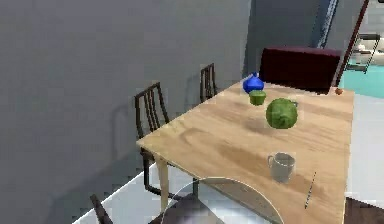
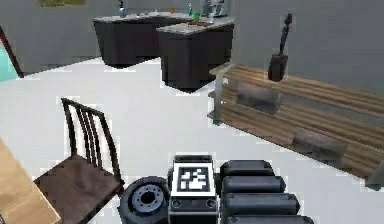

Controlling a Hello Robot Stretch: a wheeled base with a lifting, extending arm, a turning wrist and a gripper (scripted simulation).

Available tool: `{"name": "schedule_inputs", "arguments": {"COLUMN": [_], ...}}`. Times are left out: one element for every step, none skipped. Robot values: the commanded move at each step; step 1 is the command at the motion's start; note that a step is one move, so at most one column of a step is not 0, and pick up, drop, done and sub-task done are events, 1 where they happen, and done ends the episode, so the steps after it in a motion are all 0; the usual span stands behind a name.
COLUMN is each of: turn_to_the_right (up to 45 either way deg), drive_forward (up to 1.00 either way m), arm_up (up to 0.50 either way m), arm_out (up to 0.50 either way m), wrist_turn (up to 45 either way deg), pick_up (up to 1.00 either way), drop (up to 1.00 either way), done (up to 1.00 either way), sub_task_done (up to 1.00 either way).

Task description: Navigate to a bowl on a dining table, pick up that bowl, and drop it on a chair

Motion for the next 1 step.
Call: {"name": "schedule_inputs", "arguments": {"turn_to_the_right": [-45.0], "drive_forward": [0.0], "arm_up": [0.0], "arm_out": [0.0], "wrist_turn": [0.0], "pick_up": [0.0], "drop": [0.0], "done": [0.0], "sub_task_done": [0.0]}}
